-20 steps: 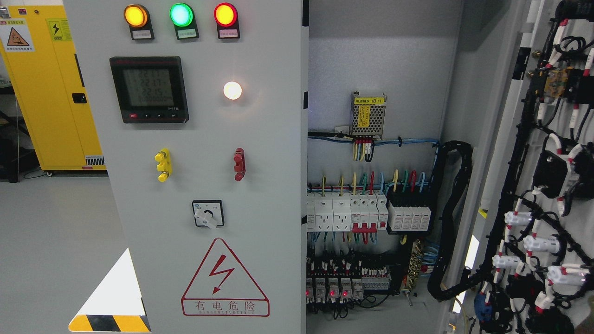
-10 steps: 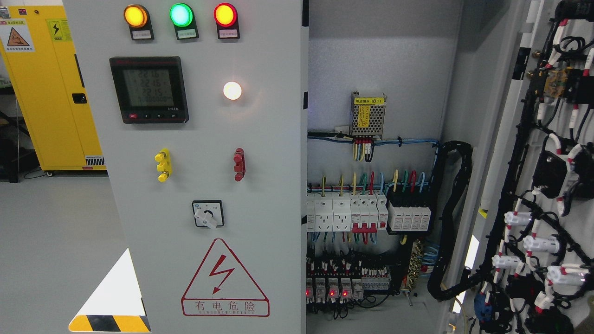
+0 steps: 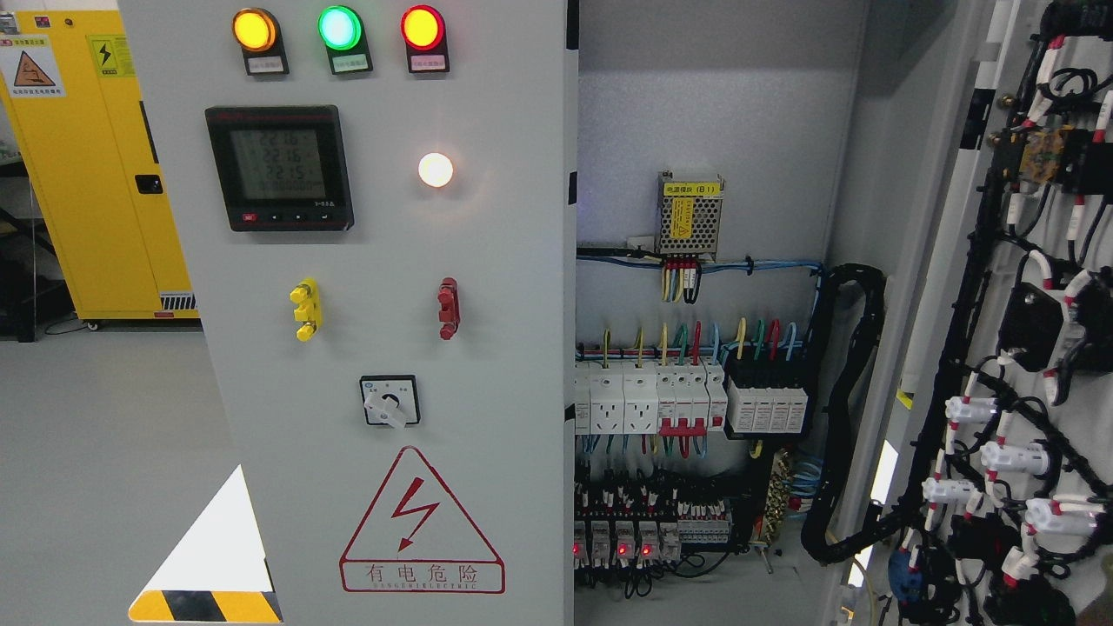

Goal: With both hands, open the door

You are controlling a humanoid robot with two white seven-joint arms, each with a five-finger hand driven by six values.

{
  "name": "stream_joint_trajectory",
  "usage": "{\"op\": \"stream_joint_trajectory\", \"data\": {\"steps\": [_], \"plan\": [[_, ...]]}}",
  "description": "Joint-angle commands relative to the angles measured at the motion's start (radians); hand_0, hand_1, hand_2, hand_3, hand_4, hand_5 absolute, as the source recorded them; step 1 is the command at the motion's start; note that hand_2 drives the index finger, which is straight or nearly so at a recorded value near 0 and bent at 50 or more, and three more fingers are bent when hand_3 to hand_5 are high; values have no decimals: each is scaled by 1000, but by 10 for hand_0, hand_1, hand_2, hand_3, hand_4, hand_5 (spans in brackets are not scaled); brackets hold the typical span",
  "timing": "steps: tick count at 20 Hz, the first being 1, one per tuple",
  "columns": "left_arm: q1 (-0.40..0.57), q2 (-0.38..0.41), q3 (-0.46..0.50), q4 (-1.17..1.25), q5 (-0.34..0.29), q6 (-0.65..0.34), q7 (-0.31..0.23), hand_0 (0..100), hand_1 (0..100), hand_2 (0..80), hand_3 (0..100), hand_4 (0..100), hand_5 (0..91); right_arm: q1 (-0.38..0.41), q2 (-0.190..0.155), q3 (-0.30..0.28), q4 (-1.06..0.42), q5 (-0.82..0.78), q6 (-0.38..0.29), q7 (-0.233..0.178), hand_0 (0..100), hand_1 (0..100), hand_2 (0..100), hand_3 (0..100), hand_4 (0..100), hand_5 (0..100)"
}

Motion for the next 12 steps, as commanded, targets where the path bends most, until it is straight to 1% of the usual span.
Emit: {"op": "stream_joint_trajectory", "data": {"steps": [1, 2, 4, 5, 6, 7, 8, 9, 11, 12], "plan": [[-38, 2, 4, 94, -2, 2, -6, 120, 556, 0, 0, 0, 0, 5, 6, 2, -57, -1, -70, 0, 0, 500, 40, 0, 0, 0], [-46, 2, 2, 94, -3, 0, -6, 120, 556, 0, 0, 0, 0, 20, 6, 0, -120, 1, -98, 0, 0, 500, 40, 0, 0, 0], [-49, -1, 4, 94, -3, -4, -6, 120, 556, 0, 0, 0, 0, 104, 3, -1, -334, -2, -153, 3, 0, 500, 40, 0, 0, 0], [-49, -1, 4, 94, -2, -4, -6, 120, 556, 0, 0, 0, 0, 154, -1, 0, -483, -4, -167, 5, 0, 500, 40, 0, 0, 0], [-49, -4, 5, 94, 3, -4, -6, 120, 556, 0, 0, 0, 0, 208, -14, -1, -640, -4, -172, 7, 0, 500, 40, 0, 0, 0], [-49, -9, 7, 94, 6, -4, -6, 120, 556, 0, 0, 0, 0, 262, -17, 3, -803, -5, -172, 5, 0, 500, 40, 0, 0, 0], [-49, -9, 17, 94, 6, -6, -6, 120, 556, 0, 0, 0, 0, 302, -11, 17, -958, -4, -170, 7, 0, 500, 40, 0, 0, 0], [-49, -9, 27, 92, 0, -6, -6, 120, 556, 0, 0, 0, 0, 314, -8, 34, -1055, -4, -167, 5, 0, 500, 40, 0, 0, 0], [-49, -15, 27, 91, -2, -12, -6, 120, 556, 0, 0, 0, 0, 313, -8, 100, -1175, -4, -170, 5, 0, 500, 40, 0, 0, 0], [-49, -16, 28, 87, -3, -12, -6, 120, 556, 0, 0, 0, 0, 311, -9, 112, -1252, -5, -170, 5, 0, 500, 40, 0, 0, 0]]}}
